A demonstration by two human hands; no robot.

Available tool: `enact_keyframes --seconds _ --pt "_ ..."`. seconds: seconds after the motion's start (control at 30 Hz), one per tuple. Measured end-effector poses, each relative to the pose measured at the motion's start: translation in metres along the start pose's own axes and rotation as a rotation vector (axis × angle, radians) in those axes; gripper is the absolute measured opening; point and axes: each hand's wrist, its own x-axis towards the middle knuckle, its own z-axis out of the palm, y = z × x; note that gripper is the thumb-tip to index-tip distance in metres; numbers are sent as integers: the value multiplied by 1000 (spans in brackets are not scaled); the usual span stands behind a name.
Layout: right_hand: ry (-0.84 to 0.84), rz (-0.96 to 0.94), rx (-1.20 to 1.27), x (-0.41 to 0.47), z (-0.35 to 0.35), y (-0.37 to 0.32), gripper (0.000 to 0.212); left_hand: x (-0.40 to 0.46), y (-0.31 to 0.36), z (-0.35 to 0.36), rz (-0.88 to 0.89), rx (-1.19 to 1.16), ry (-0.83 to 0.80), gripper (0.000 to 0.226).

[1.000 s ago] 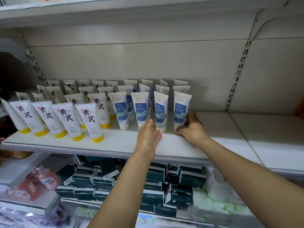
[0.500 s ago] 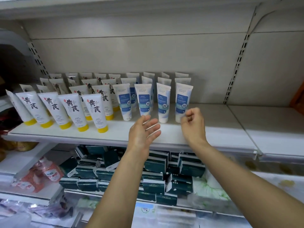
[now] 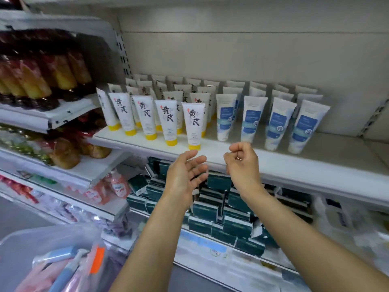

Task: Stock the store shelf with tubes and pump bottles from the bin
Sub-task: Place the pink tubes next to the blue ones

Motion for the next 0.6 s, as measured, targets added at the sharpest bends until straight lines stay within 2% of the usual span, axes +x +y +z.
enact_keyframes --seconds 0.27,0.4,0.6 --pt "-174 35 -29 -30 92 -13 21 -4 34 -93 13 -47 132 16" --pt "-278 91 -15 -50 139 -16 13 -9 43 -146 -10 -83 185 18" --pt "-416 144 -17 -90 213 -14 14 -23 45 -230 -48 -139 298 16"
